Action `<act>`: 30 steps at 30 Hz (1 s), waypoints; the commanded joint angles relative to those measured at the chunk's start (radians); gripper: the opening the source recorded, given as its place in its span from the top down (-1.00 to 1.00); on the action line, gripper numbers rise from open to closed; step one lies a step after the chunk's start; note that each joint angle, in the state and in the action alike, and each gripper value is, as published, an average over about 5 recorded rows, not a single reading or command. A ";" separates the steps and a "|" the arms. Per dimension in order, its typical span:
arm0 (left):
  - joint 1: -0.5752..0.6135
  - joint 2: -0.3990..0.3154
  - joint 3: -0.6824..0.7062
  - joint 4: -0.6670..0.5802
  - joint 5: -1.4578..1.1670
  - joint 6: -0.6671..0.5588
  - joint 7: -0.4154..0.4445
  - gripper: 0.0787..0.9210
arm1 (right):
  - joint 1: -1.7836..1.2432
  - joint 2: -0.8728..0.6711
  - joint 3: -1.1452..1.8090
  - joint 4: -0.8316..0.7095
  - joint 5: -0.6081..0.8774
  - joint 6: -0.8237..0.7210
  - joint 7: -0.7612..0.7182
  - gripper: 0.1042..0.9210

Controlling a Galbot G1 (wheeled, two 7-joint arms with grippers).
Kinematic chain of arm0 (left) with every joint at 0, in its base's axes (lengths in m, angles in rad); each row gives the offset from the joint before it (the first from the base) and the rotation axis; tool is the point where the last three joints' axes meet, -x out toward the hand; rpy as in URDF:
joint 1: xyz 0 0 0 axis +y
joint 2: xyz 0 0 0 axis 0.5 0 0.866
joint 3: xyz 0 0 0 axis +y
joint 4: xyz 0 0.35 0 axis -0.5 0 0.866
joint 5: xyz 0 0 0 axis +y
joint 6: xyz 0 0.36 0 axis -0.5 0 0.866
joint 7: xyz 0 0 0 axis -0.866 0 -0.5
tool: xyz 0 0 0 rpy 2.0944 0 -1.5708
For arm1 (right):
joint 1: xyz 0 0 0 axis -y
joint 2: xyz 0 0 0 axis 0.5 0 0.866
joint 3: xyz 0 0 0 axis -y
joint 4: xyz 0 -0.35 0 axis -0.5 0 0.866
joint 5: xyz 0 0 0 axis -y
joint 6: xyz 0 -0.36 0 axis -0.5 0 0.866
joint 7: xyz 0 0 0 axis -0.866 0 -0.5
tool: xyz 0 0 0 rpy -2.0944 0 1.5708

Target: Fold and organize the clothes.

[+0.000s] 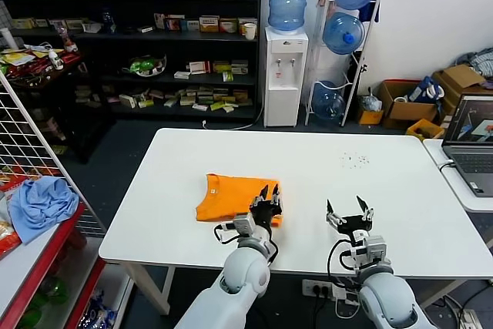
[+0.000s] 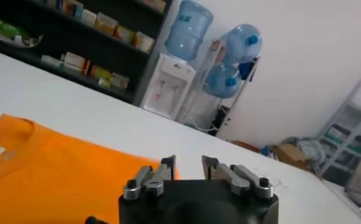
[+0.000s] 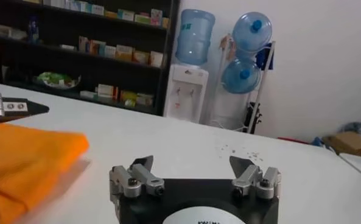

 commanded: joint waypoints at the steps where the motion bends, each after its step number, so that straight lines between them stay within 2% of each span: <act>1: 0.177 0.242 -0.040 -0.191 0.118 -0.221 0.171 0.18 | -0.016 0.027 0.088 0.042 0.067 -0.020 -0.106 -0.76; 7: 0.276 0.408 -0.163 -0.212 0.225 -0.294 0.190 -0.32 | -0.040 0.089 0.132 0.046 -0.009 -0.006 -0.177 -0.76; 12: 0.331 0.461 -0.231 -0.227 0.331 -0.259 0.210 -0.63 | -0.047 0.147 0.189 0.043 -0.081 0.007 -0.239 -0.76; 16: 0.347 0.461 -0.277 -0.211 0.402 -0.248 0.227 -0.76 | -0.047 0.179 0.239 0.026 -0.129 0.019 -0.294 -0.76; 20: 0.360 0.444 -0.326 -0.197 0.411 -0.233 0.263 -0.77 | -0.058 0.208 0.284 0.026 -0.192 0.020 -0.345 -0.76; 26: 0.376 0.378 -0.431 -0.191 0.496 -0.213 0.321 -0.77 | -0.074 0.279 0.361 0.035 -0.253 0.040 -0.383 -0.76; 30: 0.382 0.365 -0.441 -0.193 0.516 -0.202 0.333 -0.77 | -0.085 0.299 0.387 0.037 -0.275 0.050 -0.395 -0.76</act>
